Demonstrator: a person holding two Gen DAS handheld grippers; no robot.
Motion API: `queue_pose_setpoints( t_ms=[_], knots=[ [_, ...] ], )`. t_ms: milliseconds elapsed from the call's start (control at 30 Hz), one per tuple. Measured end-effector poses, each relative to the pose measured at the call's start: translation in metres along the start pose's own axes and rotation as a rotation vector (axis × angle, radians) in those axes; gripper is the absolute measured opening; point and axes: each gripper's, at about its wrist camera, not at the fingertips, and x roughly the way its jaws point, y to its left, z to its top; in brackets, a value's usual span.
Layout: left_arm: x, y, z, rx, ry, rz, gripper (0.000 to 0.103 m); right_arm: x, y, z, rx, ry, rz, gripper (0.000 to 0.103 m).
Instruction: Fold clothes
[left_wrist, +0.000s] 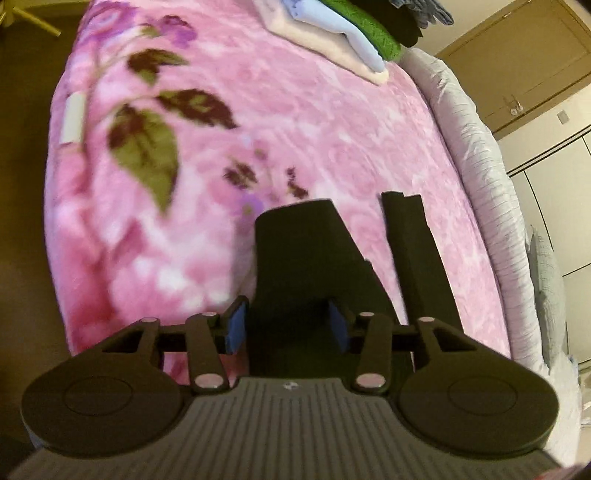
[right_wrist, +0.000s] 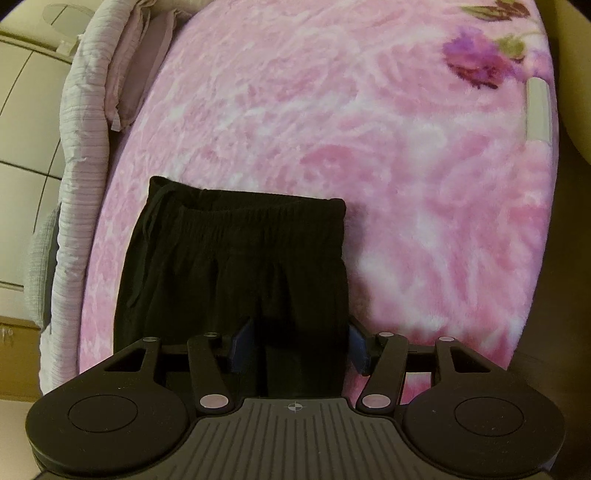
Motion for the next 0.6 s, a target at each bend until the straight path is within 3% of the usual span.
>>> queue_pose_setpoints(
  t_ms=[67, 200, 267, 333, 467, 600],
  knots=[
    [-0.004, -0.012, 0.005, 0.013, -0.029, -0.091, 0.007, 0.000, 0.002, 0.000, -0.026, 0.008, -0.007, 0.056],
    [-0.050, -0.070, 0.022, 0.271, -0.099, -0.407, 0.006, 0.004, 0.013, 0.000, -0.105, 0.032, -0.054, 0.053],
    [-0.065, -0.078, 0.026, 0.373, -0.117, -0.438, 0.006, 0.006, 0.015, -0.001, -0.123, 0.037, -0.069, 0.053],
    [-0.059, -0.064, 0.027, 0.395, -0.104, -0.356, 0.007, 0.006, 0.015, -0.002, -0.119, 0.033, -0.074, 0.053],
    [-0.014, -0.007, 0.024, 0.337, -0.010, -0.006, 0.013, 0.006, 0.017, -0.004, -0.105, 0.018, -0.086, 0.053],
    [-0.011, 0.004, 0.023, 0.350, -0.076, 0.152, 0.013, 0.002, 0.021, -0.005, -0.119, 0.016, -0.121, 0.053]
  ],
)
